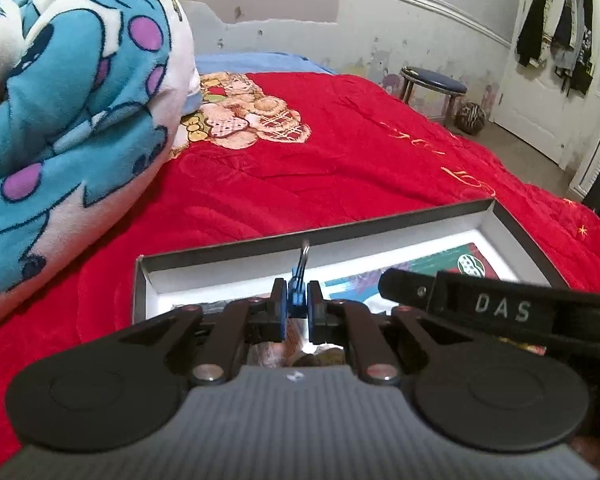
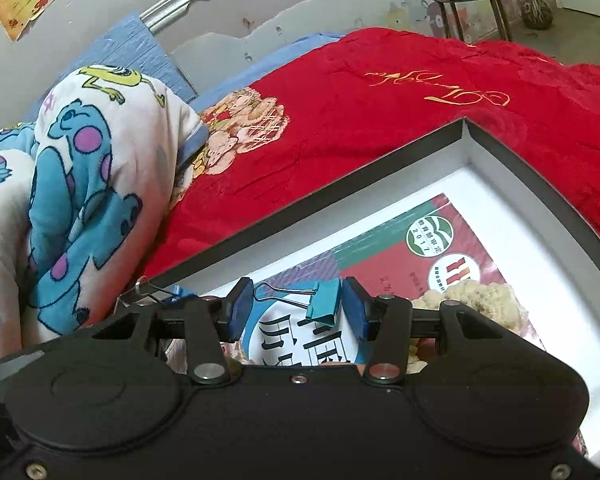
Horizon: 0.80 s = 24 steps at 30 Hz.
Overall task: Organize objects
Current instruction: 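Carry the blue and teal binder clips over the box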
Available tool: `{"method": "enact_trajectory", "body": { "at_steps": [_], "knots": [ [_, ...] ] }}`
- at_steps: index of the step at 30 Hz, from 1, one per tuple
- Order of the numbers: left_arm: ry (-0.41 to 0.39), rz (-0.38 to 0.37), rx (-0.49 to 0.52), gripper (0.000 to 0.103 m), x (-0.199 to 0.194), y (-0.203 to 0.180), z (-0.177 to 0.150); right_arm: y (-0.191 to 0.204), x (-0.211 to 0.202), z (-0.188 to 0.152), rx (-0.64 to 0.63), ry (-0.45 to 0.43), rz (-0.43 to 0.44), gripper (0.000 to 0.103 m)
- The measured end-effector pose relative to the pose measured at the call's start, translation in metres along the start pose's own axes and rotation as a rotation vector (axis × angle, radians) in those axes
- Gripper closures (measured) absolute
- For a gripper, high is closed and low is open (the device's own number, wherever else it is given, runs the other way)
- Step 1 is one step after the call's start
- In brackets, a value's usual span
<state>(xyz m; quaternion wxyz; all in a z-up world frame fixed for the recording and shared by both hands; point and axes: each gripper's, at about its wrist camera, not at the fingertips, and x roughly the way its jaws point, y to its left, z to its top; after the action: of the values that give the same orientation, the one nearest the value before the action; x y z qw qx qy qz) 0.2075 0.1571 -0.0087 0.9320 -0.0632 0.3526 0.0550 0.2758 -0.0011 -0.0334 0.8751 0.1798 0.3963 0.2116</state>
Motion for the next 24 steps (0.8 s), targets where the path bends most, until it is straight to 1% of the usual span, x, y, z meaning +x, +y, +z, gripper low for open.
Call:
{"method": "enact_trajectory", "body": {
  "at_steps": [4, 8, 17, 21, 24],
  "knots": [
    [0.005, 0.011, 0.007, 0.09, 0.001, -0.003, -0.001, -0.003, -0.001, 0.001, 0.011, 0.002, 0.003, 0.056],
    [0.027, 0.028, 0.006, 0.091, 0.007, -0.005, -0.003, -0.003, 0.0, 0.001, 0.015, 0.004, 0.002, 0.056],
    [0.047, 0.019, -0.009, 0.09, 0.01, -0.002, -0.004, -0.001, 0.001, 0.004, 0.007, 0.009, -0.011, 0.055],
    [0.054, 0.016, -0.013, 0.088, 0.011, -0.001, -0.005, -0.001, 0.002, 0.004, 0.01, 0.01, -0.014, 0.055],
    [0.053, 0.017, -0.018, 0.087, 0.011, 0.001, -0.005, 0.0, 0.002, 0.004, 0.01, 0.01, -0.016, 0.055]
  ]
}}
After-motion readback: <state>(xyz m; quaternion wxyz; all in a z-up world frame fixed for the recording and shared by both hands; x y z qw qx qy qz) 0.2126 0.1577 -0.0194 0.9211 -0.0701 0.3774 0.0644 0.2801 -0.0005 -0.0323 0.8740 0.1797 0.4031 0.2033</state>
